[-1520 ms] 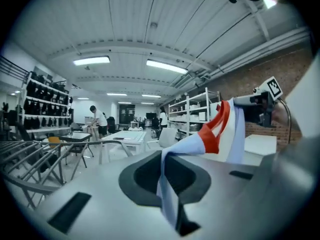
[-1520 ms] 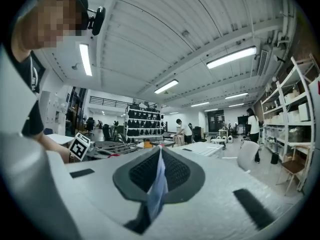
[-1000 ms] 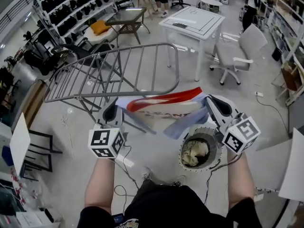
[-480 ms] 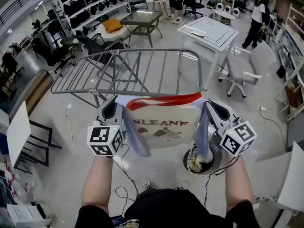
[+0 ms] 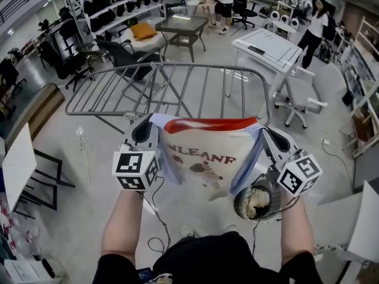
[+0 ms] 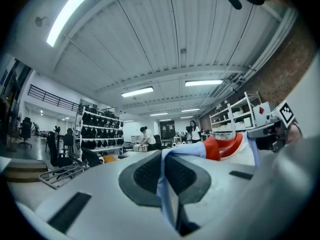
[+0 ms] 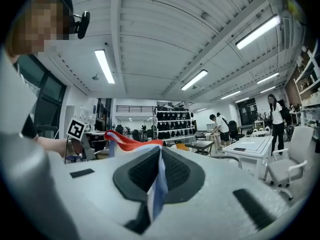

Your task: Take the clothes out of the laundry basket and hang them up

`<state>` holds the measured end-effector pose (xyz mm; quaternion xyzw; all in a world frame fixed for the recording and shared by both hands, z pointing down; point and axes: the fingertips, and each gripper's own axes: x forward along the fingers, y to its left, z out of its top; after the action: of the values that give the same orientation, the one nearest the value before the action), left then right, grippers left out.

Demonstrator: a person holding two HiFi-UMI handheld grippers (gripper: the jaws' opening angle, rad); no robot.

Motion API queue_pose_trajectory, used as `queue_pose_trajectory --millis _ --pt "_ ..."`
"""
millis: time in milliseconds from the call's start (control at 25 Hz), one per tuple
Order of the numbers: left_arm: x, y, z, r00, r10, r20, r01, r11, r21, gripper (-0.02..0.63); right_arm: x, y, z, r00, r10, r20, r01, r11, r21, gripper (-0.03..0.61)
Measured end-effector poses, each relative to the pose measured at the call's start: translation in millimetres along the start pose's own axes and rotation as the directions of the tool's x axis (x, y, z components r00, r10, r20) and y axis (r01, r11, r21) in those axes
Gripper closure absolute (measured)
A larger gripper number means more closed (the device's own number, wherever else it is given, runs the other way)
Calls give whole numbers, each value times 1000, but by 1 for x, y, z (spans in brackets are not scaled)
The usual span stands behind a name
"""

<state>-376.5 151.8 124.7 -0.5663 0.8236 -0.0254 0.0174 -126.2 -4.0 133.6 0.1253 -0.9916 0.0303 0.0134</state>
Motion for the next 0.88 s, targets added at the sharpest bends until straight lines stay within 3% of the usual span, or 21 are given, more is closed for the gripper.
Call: queue_pose_trajectory --millis 400,880 --pt "31 35 -20 999 42 -21 -41 999 18 603 60 -21 -10 999 13 31 -14 999 36 568" --pt "142 97 -23 976 202 -81 -197 978 65 603 210 -105 -10 986 157 54 -163 977 137 568"
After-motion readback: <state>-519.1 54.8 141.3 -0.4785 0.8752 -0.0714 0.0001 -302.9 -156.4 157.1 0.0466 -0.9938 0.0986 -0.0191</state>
